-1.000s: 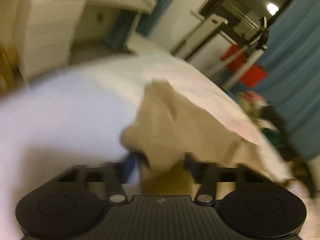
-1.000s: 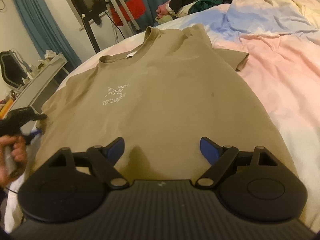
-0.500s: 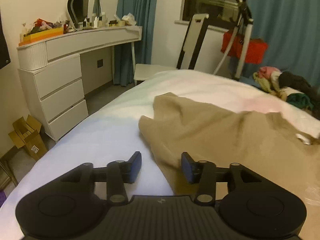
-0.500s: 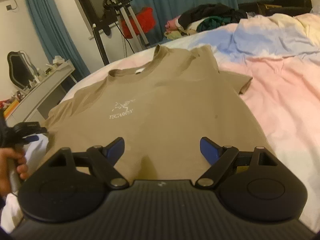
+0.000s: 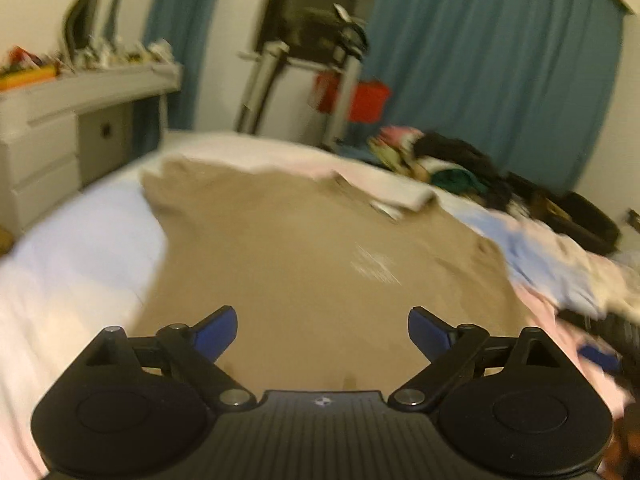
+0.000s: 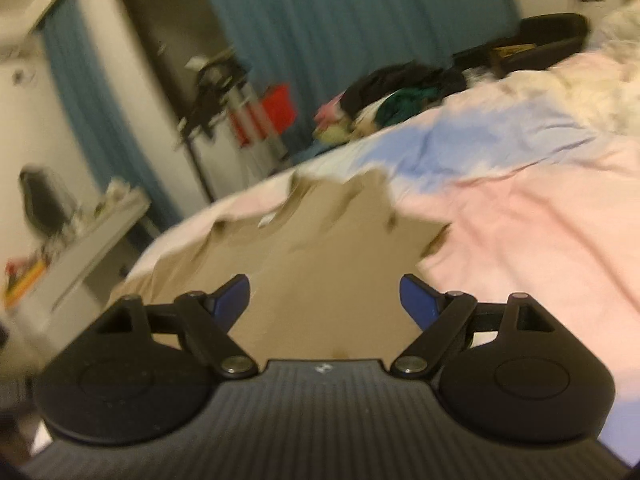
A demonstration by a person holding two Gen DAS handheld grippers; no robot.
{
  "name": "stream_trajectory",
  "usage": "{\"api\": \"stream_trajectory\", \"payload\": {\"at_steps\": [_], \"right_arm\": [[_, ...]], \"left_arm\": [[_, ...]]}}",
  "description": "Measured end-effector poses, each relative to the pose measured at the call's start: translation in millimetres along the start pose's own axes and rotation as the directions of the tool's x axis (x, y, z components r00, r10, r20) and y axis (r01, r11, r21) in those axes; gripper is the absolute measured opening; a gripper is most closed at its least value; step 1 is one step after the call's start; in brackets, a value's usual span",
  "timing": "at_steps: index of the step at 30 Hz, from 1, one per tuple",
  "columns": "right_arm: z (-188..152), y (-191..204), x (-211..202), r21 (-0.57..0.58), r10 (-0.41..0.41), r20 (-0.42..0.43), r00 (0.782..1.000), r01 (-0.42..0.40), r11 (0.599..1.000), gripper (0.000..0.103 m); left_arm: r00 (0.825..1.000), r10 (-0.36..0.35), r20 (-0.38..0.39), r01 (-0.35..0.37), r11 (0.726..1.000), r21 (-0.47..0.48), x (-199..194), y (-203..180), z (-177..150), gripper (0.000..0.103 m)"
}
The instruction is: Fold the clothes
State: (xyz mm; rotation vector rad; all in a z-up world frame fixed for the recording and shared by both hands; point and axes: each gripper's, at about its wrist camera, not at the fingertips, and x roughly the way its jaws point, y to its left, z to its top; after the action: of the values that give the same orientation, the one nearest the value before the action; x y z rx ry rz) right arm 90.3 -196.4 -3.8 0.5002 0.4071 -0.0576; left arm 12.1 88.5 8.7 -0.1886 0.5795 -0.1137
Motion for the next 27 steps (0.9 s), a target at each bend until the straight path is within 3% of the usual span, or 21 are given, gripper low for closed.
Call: {"api": "stream_trajectory", "payload": {"at_steps": [5, 7, 11, 15, 17, 20, 21, 24, 27], "right_arm": [[5.1, -40.3, 35.0, 0.138, -0.062, -0.002, 0.998, 0.062, 0.989, 0.084], [9.9, -54.6, 52.9, 0.157, -0.113, -0.005, 0.994, 0.113, 0.981, 0.085], [24.5, -77.0, 97.9, 0.151, -0.164, -0.006, 0.986, 0.163, 0.975, 0.085], [31.4, -88.3, 146.7, 0.138, -0.151, -0.040, 0.988, 0.155, 0.978, 0.085], [31.0, -88.5, 170.1, 0.113, -0.133, -0.071, 0.989, 0.140, 0.984, 0.077], [21.1, -64.5, 184.6, -0.023, -0.147, -0.093, 0.985, 0.146, 0.989, 0.043], [17.3, -51.2, 183.3, -0.096, -0.161, -0.067, 0.985, 0.155, 0.983, 0.017], [5.1, -6.6, 178.9, -0.315, -0.180, 0.015, 0.983, 0.176, 0.933, 0.013], [-20.9, 50.2, 176.7, -0.586, -0.136, 0.072, 0.988, 0.152, 0.796, 0.012]], "left_arm": [[0.998, 0.051, 0.040, -0.058, 0.981, 0.188, 1.9, -17.8, -22.0, 0.095], [0.996, 0.078, 0.051, -0.087, 0.972, 0.216, 7.5, -16.1, -24.1, 0.096], [0.997, 0.063, 0.050, -0.069, 0.990, 0.124, 26.5, 2.6, -17.0, 0.097], [0.998, 0.057, 0.040, -0.060, 0.996, 0.065, 41.3, 25.7, -11.8, 0.097], [0.997, 0.067, 0.032, -0.069, 0.997, 0.037, 51.1, 34.1, -10.1, 0.097], [0.997, 0.080, -0.007, -0.080, 0.997, -0.016, 67.4, 48.8, -6.9, 0.097], [0.997, 0.070, -0.014, -0.070, 0.997, -0.042, 71.4, 54.5, -5.3, 0.097], [0.997, 0.076, -0.026, -0.079, 0.991, -0.106, 76.9, 68.7, -2.8, 0.097], [0.994, 0.100, -0.033, -0.104, 0.984, -0.146, 79.6, 78.1, -4.0, 0.096]]}}
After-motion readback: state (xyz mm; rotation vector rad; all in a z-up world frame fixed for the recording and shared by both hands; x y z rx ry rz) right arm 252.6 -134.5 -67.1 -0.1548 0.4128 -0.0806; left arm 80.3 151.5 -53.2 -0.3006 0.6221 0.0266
